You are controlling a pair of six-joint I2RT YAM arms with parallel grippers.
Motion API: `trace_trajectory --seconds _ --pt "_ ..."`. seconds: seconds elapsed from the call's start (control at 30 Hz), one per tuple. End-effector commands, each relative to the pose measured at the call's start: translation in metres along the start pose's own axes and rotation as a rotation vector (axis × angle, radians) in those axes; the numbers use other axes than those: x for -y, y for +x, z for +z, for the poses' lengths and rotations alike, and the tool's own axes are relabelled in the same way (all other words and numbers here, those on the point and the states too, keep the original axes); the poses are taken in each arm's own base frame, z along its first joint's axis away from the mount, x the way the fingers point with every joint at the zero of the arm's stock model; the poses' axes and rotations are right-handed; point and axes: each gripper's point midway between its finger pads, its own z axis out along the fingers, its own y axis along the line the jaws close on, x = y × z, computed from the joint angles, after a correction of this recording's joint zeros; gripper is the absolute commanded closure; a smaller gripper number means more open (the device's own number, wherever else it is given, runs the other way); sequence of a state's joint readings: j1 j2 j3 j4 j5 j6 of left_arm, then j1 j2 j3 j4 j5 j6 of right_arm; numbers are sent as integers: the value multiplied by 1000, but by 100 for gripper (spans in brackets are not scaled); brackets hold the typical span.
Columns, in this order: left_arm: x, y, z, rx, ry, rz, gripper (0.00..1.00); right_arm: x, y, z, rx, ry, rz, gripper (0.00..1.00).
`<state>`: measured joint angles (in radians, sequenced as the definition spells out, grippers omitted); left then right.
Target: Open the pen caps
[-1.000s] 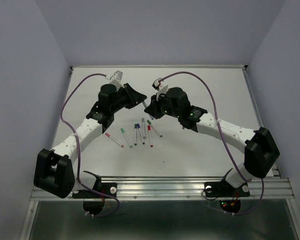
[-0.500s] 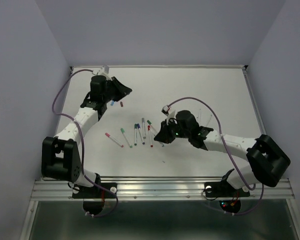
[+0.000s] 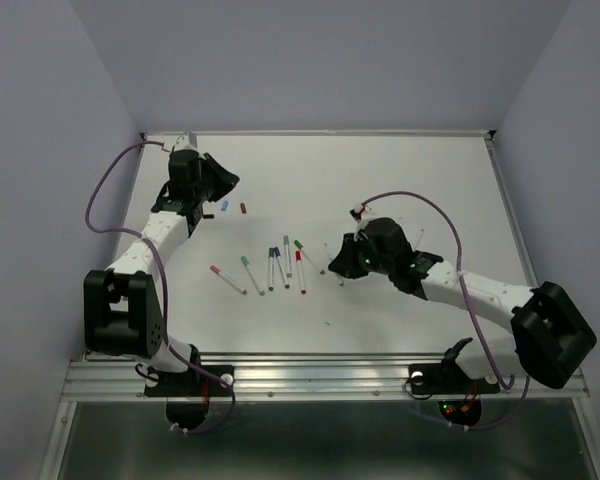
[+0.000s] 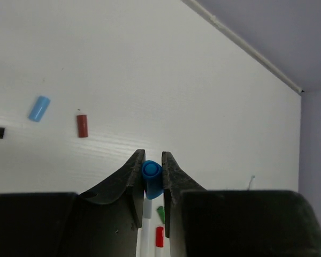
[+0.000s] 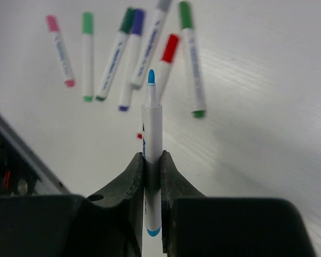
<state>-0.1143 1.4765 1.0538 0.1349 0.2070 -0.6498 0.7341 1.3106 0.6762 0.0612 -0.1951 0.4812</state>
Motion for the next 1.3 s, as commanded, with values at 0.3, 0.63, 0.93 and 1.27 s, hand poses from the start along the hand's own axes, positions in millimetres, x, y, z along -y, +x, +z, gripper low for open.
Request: trace_trajectory --seconds 0.3,0.63,0.93,1.27 --pt "-100 57 -4 -133 -349 93 85 145 -78 -17 192 668 162 99" --pt "-130 73 11 -182 -451 108 63 191 -85 8 208 833 269 89" --pt "-136 79 17 -204 -461 107 50 209 -87 14 221 901 312 86" --pt "-106 53 3 -134 -390 117 13 222 -77 12 188 967 339 72"
